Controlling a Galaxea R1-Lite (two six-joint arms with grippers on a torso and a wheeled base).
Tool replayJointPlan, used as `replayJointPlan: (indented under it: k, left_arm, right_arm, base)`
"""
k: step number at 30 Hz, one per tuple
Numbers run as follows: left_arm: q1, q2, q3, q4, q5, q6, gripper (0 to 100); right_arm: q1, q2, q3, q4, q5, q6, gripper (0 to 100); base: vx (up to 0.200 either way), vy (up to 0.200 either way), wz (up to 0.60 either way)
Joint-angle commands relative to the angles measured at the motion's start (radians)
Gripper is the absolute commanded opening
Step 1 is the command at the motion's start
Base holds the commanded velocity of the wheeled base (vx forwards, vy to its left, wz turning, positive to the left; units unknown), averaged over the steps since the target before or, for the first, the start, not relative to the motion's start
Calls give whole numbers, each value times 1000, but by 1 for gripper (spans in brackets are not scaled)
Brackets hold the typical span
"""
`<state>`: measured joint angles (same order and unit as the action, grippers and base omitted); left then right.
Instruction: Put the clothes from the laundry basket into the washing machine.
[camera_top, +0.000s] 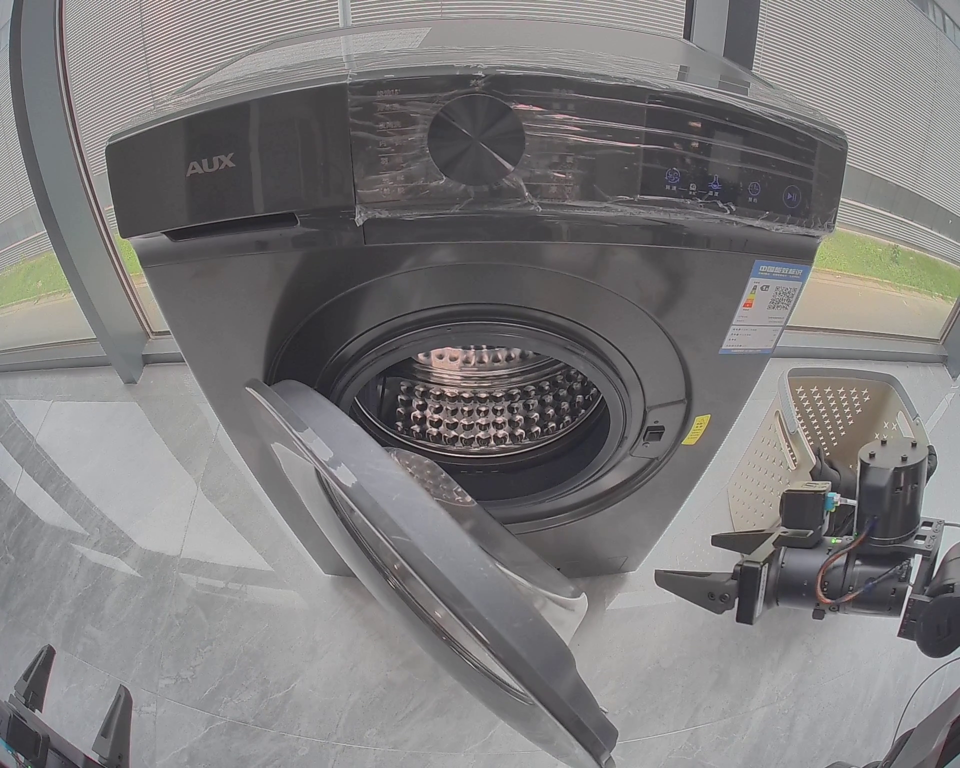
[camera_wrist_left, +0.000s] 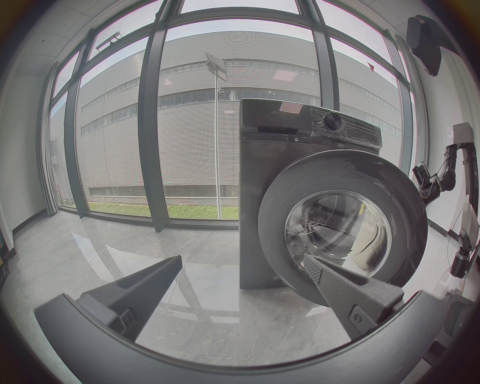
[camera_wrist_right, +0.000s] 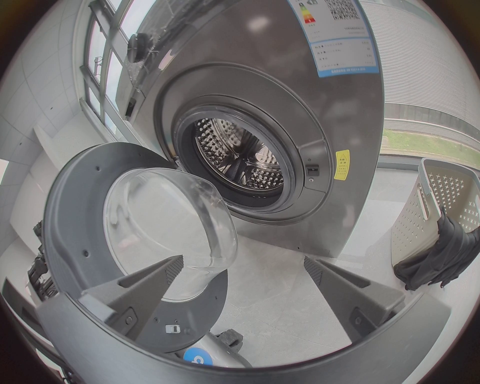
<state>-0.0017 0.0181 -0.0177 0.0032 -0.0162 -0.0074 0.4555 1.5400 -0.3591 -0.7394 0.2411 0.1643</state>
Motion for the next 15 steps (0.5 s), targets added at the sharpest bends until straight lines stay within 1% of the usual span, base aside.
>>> replayJointPlan:
  k: [1,3,5,10,12,14,15]
  left_arm:
    - [0,-15,18,0,1,0,100]
    - [0,-15,18,0,1,0,100]
    - [0,-15,18,0,1,0,100]
    - [0,-15,18,0,1,0,100]
    - [0,-15,18,0,-1,0,100]
    - [0,-15,18,0,1,0,100]
    - [0,-15,18,0,-1,0,100]
  right_arm:
    - [-3,154,-40,-54,-32,17,100]
    - [-1,198,-57,-78,-52,17,100]
    - [3,239,-75,-107,-63,18,100]
    - [9,285,-92,-135,-68,21,100]
    - [48,305,-92,-140,-66,23,100]
    - [64,305,-86,-140,-66,23,100]
    - [86,307,-81,-138,-65,23,100]
  base:
    - [0,0,0]
    - [0,0,0]
    - [0,0,0]
    - [0,0,0]
    - [0,0,0]
    - [0,0,0]
    - [0,0,0]
